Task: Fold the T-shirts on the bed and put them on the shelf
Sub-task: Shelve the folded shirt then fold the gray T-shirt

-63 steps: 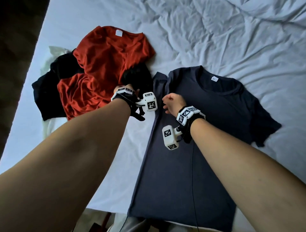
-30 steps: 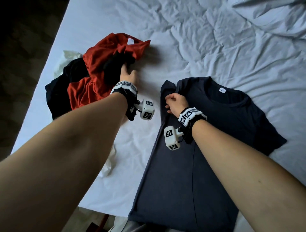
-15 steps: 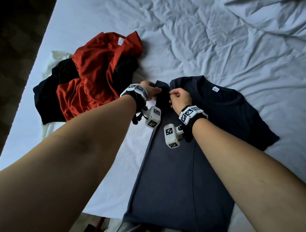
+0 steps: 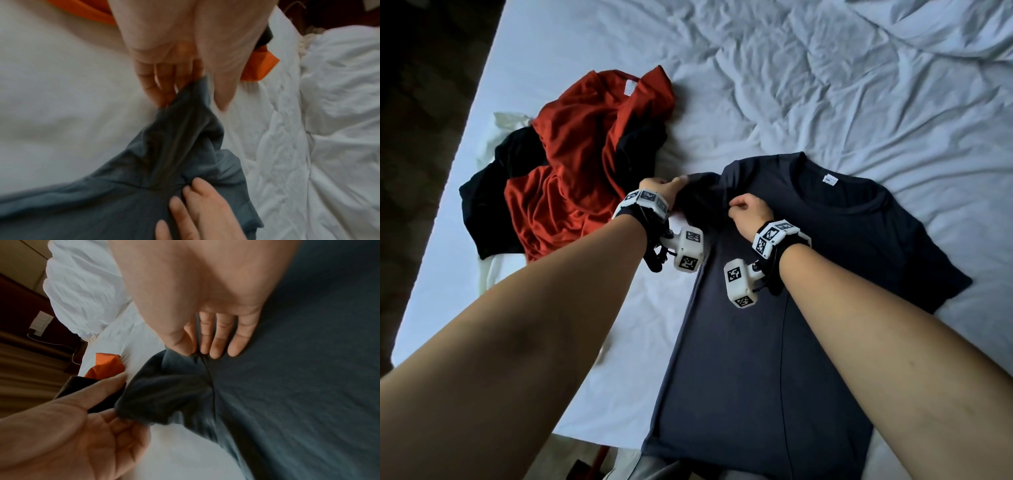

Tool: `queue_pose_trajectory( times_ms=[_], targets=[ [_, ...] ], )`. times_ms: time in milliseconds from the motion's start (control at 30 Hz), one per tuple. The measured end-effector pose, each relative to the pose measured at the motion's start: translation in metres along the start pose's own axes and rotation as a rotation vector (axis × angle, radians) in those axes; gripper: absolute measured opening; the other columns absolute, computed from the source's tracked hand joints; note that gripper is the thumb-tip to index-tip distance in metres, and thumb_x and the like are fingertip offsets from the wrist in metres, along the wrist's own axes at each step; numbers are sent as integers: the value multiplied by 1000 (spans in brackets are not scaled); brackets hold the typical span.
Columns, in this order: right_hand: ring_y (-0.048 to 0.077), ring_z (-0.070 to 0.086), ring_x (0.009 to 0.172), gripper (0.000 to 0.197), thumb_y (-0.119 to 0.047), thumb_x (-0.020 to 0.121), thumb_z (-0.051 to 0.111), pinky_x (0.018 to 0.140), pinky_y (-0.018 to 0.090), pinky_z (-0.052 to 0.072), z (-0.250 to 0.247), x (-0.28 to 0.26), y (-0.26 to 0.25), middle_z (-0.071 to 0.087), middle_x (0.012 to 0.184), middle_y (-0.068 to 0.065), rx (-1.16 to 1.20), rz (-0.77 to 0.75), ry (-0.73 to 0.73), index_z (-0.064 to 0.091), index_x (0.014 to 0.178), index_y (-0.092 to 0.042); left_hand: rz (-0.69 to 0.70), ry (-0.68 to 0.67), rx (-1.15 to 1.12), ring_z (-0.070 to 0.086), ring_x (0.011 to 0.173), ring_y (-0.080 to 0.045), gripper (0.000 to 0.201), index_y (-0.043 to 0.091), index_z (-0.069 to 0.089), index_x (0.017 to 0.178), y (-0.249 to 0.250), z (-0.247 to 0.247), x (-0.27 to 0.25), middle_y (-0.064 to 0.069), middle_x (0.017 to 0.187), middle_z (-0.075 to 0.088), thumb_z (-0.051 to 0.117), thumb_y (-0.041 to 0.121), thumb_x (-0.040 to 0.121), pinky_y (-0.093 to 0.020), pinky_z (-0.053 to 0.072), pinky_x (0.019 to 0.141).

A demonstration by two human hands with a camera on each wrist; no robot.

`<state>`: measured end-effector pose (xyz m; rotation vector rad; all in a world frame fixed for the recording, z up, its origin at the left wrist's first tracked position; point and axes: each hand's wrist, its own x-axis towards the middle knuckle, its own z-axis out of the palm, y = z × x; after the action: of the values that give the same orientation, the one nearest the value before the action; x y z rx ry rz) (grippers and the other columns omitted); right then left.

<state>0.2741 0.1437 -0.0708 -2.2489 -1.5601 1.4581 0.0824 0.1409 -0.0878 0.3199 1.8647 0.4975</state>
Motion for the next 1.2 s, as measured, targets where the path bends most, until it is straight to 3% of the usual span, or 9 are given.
queue_pose_trajectory(
  times_ms=[133, 367, 567, 667, 767, 867, 967, 1100, 1200],
  targets=[
    [18, 62, 100, 22, -19, 88, 58, 76, 19, 38, 3, 1, 4, 69, 106, 0, -53, 4, -19, 67, 108, -21, -43, -199, 102, 59, 51, -15, 34, 12, 61, 66, 3, 5, -26, -4, 63, 61, 76, 39, 79, -18, 47, 45],
    [23, 63, 102, 26, -16, 87, 59, 82, 22, 44, 8, 5, 9, 66, 114, 7, -127, -41, -67, 67, 113, -15, 33, 123, -133, 71, 67, -32, 35, 13, 65, 62, -1, -9, -13, -9, 64, 67, 74, 46, 69, -44, 61, 69],
    [24, 59, 105, 28, -19, 86, 61, 90, 21, 39, 15, 8, 12, 49, 127, 8, -173, -46, -80, 65, 114, -16, -155, -192, -88, 62, 64, -17, 29, 14, 64, 71, -1, -6, -25, -1, 72, 64, 77, 39, 77, -29, 49, 67],
    [24, 58, 109, 31, -19, 86, 62, 94, 22, 39, 13, 10, 14, 47, 128, 9, -184, -56, -110, 63, 117, -16, 48, -177, 137, 58, 62, -13, 22, 19, 63, 73, 3, 4, -33, 1, 69, 61, 77, 36, 79, -26, 44, 61],
    [29, 55, 114, 38, -20, 88, 60, 98, 27, 39, 11, 11, 15, 45, 133, 11, -205, -57, -144, 59, 125, -14, 332, -77, 8, 51, 55, -9, 27, 20, 60, 64, 5, 14, -36, 2, 60, 55, 67, 33, 87, -26, 44, 60],
    [31, 54, 115, 40, -22, 89, 58, 93, 26, 38, 9, 12, 14, 43, 134, 12, -230, -68, -152, 56, 128, -13, 347, -111, -249, 59, 67, -15, 15, 19, 66, 96, 13, 19, -42, -1, 77, 59, 57, 31, 94, -32, 53, 68],
    [30, 54, 114, 39, -21, 89, 57, 94, 27, 39, 9, 12, 16, 42, 134, 11, -246, -79, -155, 55, 127, -14, 282, -194, -82, 66, 100, -22, 67, 30, 31, 148, 9, 18, -39, 0, 123, 62, 57, 49, 89, -46, 56, 83],
    [24, 58, 108, 32, -17, 86, 60, 96, 25, 40, 12, 11, 18, 45, 126, 8, -217, -107, -128, 60, 118, -17, 312, -175, 414, 60, 116, -31, 91, 42, 5, 151, -7, 8, -35, -10, 140, 51, 57, 63, 79, -46, 53, 91],
    [20, 57, 98, 31, -16, 85, 60, 88, 19, 39, 12, 9, 19, 47, 122, 6, -218, -124, -108, 61, 115, -18, 332, -163, 234, 63, 110, -30, 99, 48, 2, 148, -18, 1, -36, -4, 136, 53, 63, 55, 69, -50, 55, 85]
  ],
)
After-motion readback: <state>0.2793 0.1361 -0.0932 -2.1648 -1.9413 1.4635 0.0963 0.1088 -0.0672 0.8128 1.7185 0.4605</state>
